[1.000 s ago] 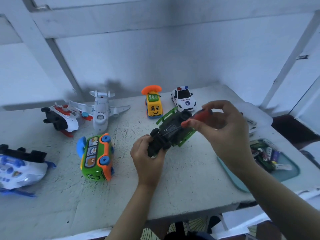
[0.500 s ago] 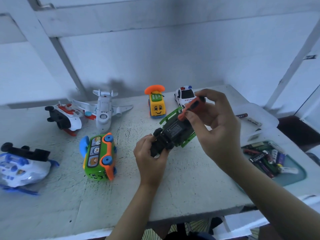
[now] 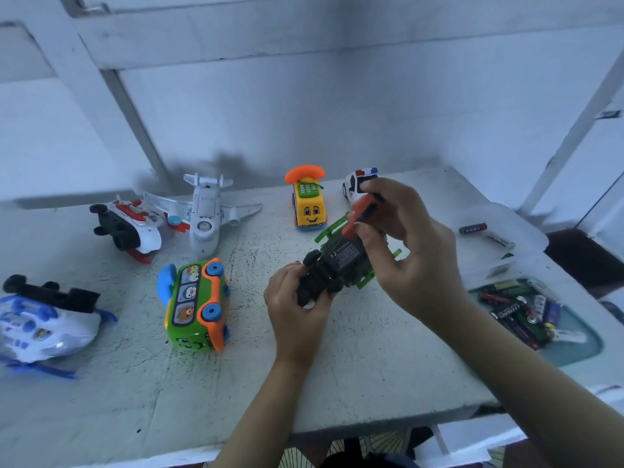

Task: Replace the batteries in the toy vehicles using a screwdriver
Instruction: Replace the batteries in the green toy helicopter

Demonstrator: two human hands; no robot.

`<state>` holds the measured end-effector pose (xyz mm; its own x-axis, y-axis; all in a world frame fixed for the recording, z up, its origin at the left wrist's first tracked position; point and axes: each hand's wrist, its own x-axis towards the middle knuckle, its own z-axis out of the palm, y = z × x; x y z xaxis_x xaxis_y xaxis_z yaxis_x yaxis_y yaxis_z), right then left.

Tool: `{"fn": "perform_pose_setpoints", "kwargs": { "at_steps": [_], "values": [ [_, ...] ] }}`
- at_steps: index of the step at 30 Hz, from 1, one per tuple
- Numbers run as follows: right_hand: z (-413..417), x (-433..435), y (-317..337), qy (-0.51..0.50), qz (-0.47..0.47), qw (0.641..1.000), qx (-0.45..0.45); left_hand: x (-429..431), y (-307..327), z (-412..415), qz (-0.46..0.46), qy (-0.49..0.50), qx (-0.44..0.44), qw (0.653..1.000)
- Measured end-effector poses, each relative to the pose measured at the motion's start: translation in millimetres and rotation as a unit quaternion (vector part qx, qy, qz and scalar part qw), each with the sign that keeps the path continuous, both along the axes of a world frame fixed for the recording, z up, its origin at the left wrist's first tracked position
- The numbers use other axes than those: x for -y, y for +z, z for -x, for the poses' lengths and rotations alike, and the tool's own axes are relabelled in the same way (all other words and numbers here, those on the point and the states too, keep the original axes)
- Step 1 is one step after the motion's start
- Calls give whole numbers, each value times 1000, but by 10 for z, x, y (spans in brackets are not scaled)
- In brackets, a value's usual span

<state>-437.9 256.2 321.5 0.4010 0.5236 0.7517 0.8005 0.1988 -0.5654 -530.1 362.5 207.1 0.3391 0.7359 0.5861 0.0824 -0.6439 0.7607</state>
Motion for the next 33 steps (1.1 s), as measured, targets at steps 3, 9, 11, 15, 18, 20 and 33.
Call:
{"fn": "perform_pose_setpoints", "kwargs": {
  "at_steps": [3,9,11,15,18,20,33],
  "values": [
    [-4,-45,49,-16,16,1000,11,23,15,0,8,-4,-1,1000],
    [-37,-166,185,-90,-65,993,42,22,-1,-1,0,2,-13,1000],
    [-37,-195,221,-94,-73,992,40,20,-11,2,1,1,-14,1000],
    [-28,-208,293,-34,-25,999,-20,24,-24,3,2,-2,-14,1000],
    [-83,-200,362,34,40,997,-55,26,-28,-3,4,-3,-16,1000],
    [-110,-205,412,49,66,995,-60,24,-38,-3,3,-4,-14,1000],
    [-136,-202,361,1,47,996,-78,-6,-55,-7,-4,-4,1,1000]
  ]
}}
